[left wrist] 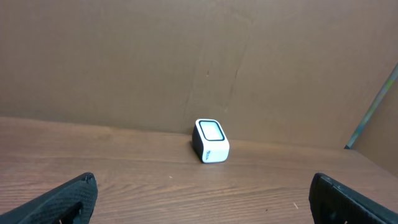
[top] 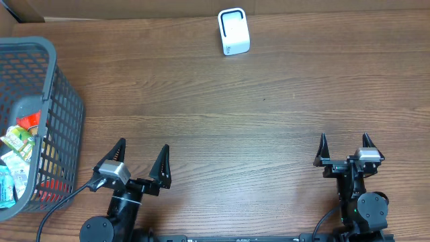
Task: Scan the item barcode
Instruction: 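Open the left gripper and swing it toward the grey basket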
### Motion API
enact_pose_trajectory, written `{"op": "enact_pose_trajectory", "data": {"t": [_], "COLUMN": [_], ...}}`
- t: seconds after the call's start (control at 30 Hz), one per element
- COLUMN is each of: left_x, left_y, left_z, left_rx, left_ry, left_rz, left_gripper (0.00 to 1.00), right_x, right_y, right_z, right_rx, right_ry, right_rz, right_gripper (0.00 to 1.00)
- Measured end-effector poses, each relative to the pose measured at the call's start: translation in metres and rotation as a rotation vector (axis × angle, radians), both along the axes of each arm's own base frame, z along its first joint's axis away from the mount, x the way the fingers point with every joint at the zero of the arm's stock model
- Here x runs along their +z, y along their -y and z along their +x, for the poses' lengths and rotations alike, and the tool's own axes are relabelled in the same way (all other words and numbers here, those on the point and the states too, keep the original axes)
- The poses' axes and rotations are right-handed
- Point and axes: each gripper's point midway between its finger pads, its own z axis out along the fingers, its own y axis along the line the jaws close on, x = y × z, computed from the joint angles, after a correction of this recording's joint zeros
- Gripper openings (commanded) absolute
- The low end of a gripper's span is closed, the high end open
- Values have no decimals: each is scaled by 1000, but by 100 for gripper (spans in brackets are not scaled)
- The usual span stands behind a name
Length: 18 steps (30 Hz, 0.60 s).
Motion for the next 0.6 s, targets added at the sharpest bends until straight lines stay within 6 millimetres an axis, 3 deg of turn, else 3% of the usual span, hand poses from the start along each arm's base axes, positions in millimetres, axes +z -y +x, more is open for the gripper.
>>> {"op": "enact_pose_trajectory", "data": {"t": [0.6], "left_x": [7], "left_y": [1], "left_z": [-7], "left_rx": [2], "left_ry": [-7], "left_rz": [32], "left_gripper": [100], "right_x": [0], "right_y": [0], "right_z": [0], "right_rx": [-1], "right_ry": [0], "right_rz": [0], "right_gripper": [100]}}
